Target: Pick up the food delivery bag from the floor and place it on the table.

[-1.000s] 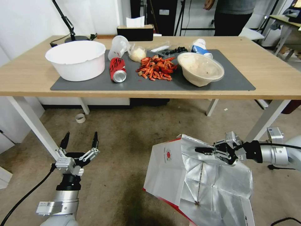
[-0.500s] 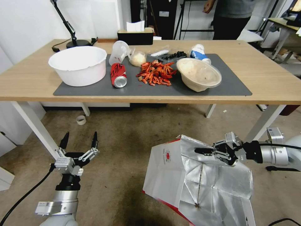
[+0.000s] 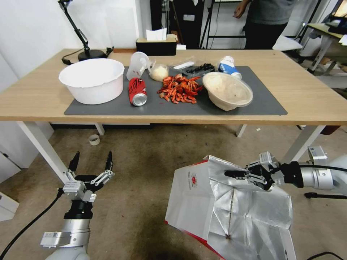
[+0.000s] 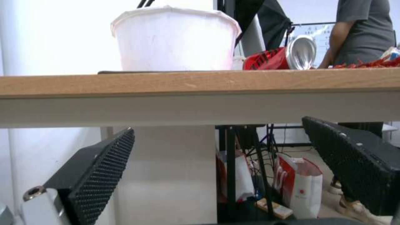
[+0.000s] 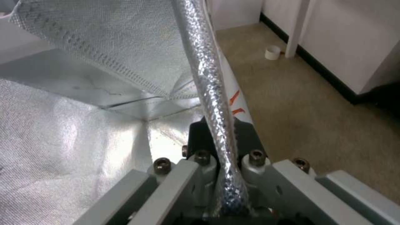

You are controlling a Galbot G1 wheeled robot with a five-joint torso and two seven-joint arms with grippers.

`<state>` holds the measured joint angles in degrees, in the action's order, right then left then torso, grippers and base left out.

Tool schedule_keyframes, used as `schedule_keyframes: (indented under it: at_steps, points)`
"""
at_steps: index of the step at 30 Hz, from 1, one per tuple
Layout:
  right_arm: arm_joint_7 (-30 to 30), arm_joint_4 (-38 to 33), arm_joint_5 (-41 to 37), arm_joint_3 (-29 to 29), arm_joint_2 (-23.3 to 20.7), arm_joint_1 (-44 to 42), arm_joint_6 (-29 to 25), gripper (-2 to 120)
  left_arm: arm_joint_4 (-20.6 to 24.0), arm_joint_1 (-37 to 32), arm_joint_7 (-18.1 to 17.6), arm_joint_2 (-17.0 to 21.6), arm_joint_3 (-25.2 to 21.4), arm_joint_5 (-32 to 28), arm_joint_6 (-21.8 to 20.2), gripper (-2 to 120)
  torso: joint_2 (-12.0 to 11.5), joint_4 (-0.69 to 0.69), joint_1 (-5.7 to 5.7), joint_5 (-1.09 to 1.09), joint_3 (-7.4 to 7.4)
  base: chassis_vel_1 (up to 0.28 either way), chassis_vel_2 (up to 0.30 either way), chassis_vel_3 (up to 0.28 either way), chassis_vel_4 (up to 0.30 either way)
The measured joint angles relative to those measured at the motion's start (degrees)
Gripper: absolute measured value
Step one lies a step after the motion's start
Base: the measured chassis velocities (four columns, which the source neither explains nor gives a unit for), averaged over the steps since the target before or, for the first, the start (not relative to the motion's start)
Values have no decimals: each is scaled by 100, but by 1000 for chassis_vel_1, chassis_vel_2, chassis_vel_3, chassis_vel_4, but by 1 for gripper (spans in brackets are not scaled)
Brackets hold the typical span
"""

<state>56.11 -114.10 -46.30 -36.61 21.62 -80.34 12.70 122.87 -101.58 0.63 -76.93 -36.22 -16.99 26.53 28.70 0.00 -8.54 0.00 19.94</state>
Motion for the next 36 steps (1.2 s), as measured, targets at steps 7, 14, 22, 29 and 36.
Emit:
schedule_keyframes:
  at_steps: [7,14,22,29,36]
  points:
    - [4,-3,0,0,2,-1,0,0,0,0,0,-2,0,0,-2,100,110,0,-42,0,69,0,0,0,0]
    - [14,-3,0,0,17,-7,0,0,0,-1,0,-7,3,0,-13,100,284,0,-106,0,179,0,0,0,0]
    - [21,-3,0,0,11,2,-5,0,4,3,-6,-10,-3,0,-17,100,499,0,-190,0,309,0,0,0,0]
    - [30,-7,1,1,3,2,-9,0,4,4,-11,-15,-1,4,-18,100,698,0,-269,0,428,0,0,0,0]
    - [80,-17,1,1,-10,2,-14,0,22,-8,-21,-16,-11,9,-20,100,913,0,-356,0,557,0,0,0,0]
